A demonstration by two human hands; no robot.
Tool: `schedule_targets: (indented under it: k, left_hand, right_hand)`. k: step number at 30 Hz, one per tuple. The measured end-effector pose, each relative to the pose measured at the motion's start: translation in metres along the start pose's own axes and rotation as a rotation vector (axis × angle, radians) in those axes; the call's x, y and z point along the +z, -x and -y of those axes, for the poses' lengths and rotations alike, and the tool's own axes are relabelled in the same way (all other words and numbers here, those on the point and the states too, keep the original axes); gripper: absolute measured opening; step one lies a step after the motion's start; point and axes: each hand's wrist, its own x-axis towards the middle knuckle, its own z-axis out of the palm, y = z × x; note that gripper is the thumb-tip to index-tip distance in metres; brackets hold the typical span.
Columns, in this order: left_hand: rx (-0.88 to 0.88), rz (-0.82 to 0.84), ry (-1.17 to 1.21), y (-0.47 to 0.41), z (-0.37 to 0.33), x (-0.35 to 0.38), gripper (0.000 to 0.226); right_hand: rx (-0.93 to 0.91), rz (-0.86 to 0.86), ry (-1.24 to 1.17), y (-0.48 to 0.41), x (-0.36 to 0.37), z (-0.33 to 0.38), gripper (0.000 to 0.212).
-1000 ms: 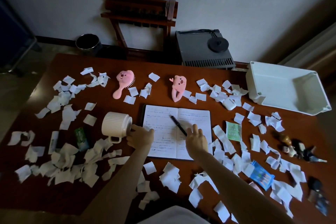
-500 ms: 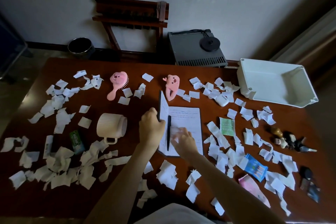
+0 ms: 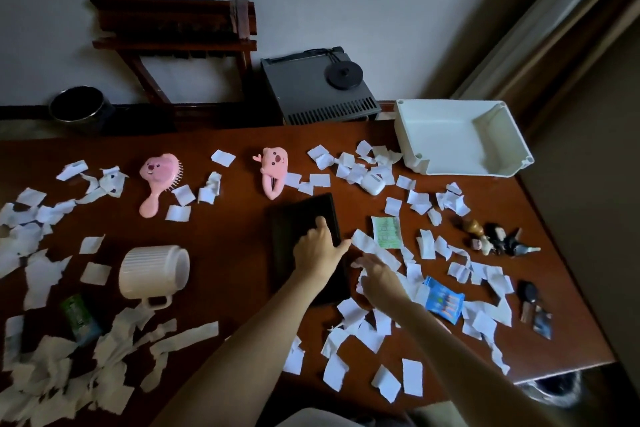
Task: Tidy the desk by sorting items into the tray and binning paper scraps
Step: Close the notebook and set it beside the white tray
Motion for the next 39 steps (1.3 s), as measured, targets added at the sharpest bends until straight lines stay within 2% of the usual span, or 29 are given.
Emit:
schedule_targets:
  k: [3,6,9,11,13,16,19,21,24,31,36,39]
  left_hand:
    - [0.021,0.009,-0.092,-0.004,0.009,0.009,0.060]
    - [0.000,-0.024,-0.067,-0.008,0.031,0.011,0.050]
    - [-0.103,-0.099,0.023,-0.009,0.061,0.004,0.060]
    - [-0.233,-0.104,0.171,-0.006,0.079,0.001,0.072]
    - [-0.328,-0.018,0.411,-0.004,0.090,-0.001,0.078]
    - [-0.394,0.096,0.675,-0.001,0.098,-0.006,0.070]
    - [-0.451,0.136,0.802,0.006,0.104,-0.017,0.061]
    - [-0.442,0.142,0.848,0.010,0.107,-0.024,0.053]
    - [-0.418,0.072,0.937,0.014,0.108,-0.034,0.054]
    - [-0.275,-0.111,0.940,0.032,0.086,-0.045,0.048]
    - [-0.217,-0.052,1.004,0.045,0.033,-0.037,0.045]
    - [-0.190,0.004,1.047,0.049,-0.016,-0.020,0.039]
  right_hand:
    - [-0.005,-0.047,-0.035,-0.002,0.001,0.008,0.030]
    - [-0.044,-0.104,-0.045,-0.005,0.005,0.016,0.023]
    - [0.006,-0.132,-0.107,-0.009,0.009,0.024,0.025]
    - [0.031,-0.106,-0.132,-0.012,0.013,0.029,0.030]
    - [0.100,-0.073,-0.130,-0.015,0.018,0.036,0.027]
    - [0.176,-0.050,-0.159,-0.017,0.022,0.047,0.029]
    - [0.173,-0.007,-0.164,-0.016,0.022,0.060,0.029]
    - [0.170,0.040,-0.189,-0.016,0.021,0.066,0.026]
    - [0.150,0.080,-0.244,-0.017,0.020,0.071,0.021]
    - [0.131,0.084,-0.486,-0.001,-0.007,0.069,0.031]
    - [0.236,0.025,-0.894,0.018,-0.053,0.037,0.032]
    - [0.320,-0.029,-0.976,0.025,-0.078,-0.008,0.030]
